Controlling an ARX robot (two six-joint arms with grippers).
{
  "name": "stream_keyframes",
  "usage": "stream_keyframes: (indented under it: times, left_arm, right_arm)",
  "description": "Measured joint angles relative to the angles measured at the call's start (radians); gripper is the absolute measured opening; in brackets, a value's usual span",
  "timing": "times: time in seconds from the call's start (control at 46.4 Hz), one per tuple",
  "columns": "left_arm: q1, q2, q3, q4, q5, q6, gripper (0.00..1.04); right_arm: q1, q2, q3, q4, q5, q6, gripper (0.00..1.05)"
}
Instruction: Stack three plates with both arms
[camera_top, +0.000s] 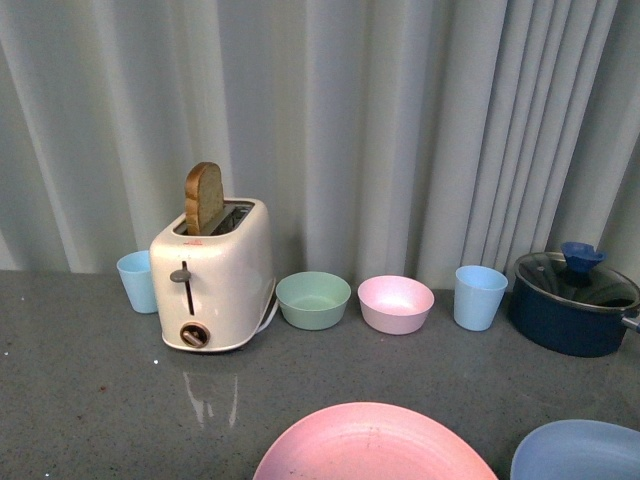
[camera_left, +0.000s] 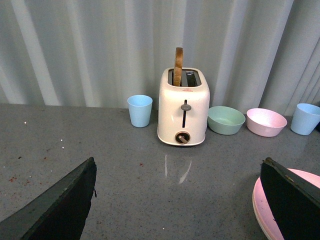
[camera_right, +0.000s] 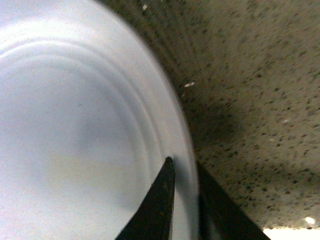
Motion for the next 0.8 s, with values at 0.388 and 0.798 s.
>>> stream_keyframes:
  times: [0.388,0.798]
  left_arm:
    - [0.000,0.000,0.000,0.000,0.000,0.000,0.98]
    - [0.000,0.000,0.000,0.000,0.000,0.000,0.98]
  right_arm:
    - [-0.066,-0.066,-0.013,-0.050,-0.033,-0.037,0.04]
    - [-0.191,-0.320,-0.016,-0.028,-0.107,-0.083,0.03]
